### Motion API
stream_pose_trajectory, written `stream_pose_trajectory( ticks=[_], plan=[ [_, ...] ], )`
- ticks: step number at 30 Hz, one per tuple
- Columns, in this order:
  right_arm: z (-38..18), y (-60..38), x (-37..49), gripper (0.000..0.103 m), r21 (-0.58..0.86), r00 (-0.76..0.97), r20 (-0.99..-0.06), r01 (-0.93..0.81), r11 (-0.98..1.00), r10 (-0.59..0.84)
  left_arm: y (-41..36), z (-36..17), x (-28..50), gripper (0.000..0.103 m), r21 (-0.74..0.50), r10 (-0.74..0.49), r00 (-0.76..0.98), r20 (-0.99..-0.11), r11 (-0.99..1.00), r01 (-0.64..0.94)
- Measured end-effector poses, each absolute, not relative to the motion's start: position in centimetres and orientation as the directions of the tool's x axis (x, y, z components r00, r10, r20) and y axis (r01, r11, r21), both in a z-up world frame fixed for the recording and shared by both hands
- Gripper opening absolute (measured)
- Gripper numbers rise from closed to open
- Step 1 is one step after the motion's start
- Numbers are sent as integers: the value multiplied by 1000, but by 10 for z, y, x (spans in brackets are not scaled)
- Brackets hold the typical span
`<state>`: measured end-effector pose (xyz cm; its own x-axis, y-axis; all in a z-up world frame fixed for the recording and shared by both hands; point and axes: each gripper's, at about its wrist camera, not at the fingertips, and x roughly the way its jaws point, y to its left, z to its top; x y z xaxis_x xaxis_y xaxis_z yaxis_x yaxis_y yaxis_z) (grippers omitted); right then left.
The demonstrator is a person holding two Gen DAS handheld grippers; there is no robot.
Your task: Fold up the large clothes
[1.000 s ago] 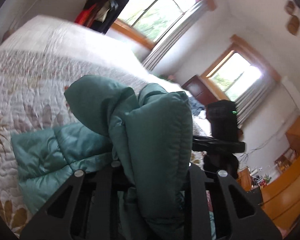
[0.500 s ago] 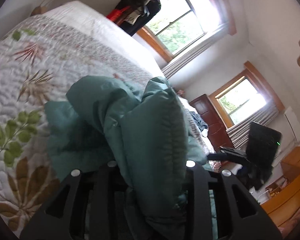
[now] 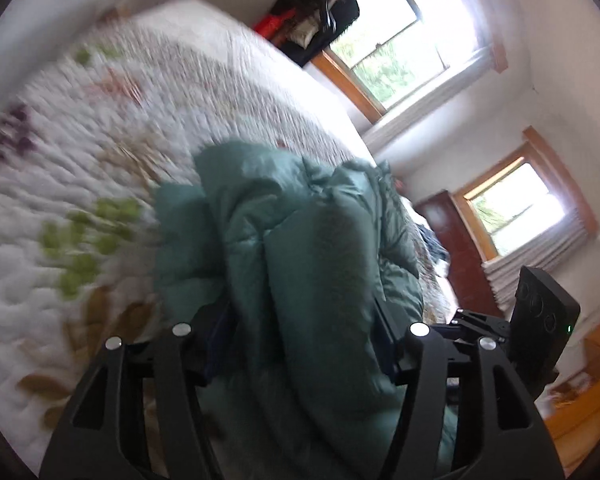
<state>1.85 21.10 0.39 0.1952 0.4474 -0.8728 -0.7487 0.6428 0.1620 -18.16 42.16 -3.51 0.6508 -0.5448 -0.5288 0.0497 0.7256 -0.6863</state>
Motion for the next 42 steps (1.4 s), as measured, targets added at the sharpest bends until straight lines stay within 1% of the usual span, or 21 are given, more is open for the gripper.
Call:
stream_pose_trajectory(
  ticks=[1,3,6,7,10,13,14,15,16,18,19,21,26,30,35,39,42],
  plan=[
    [10,210,16,73,169,194,-869,-750,640,456,422,-25,-193,58,-661,-513,673,-533,749,47],
    [19,206,14,73,173,198,-860,-753,635,469,422,-2,-223,59,-636,-483,715,-505,769,70],
    [34,209,15,73,178,207,-846,-758,628,491,404,23,-256,63,-632,-511,712,-481,765,122],
    [37,212,17,73,182,206,-845,-758,626,494,394,29,-262,68,-631,-529,701,-479,762,144],
    [44,219,18,73,171,216,-844,-759,628,491,364,40,-278,73,-606,-553,655,-516,776,178],
    [42,230,25,73,179,201,-851,-759,627,486,346,37,-286,72,-575,-541,613,-576,801,166],
    [40,232,28,73,179,198,-853,-758,627,483,343,33,-289,71,-575,-544,600,-586,802,165],
    [38,234,30,73,179,196,-854,-758,627,481,340,29,-290,60,-577,-548,584,-599,801,159],
    [36,237,31,73,183,191,-856,-757,627,481,339,24,-291,38,-587,-560,567,-604,794,159],
    [35,243,34,73,191,183,-855,-759,622,485,340,17,-297,18,-595,-571,543,-616,789,154],
    [35,245,35,73,192,182,-854,-760,621,487,343,14,-301,14,-604,-575,543,-612,783,148],
    [35,248,40,73,192,181,-853,-762,619,489,352,2,-305,9,-626,-579,539,-611,771,118],
    [28,266,58,72,179,179,-867,-758,627,465,366,-27,-314,7,-677,-606,511,-610,733,61],
    [12,278,67,74,190,150,-879,-761,621,453,368,-53,-313,6,-682,-608,475,-636,731,22],
    [-5,293,62,75,165,148,-888,-780,604,434,371,-75,-306,7,-658,-589,459,-665,753,12],
    [-12,293,60,75,166,148,-888,-781,602,436,372,-83,-307,7,-677,-605,456,-653,736,6],
    [-4,280,58,74,203,135,-876,-767,608,463,376,-72,-311,11,-664,-598,455,-660,748,21]
  ],
)
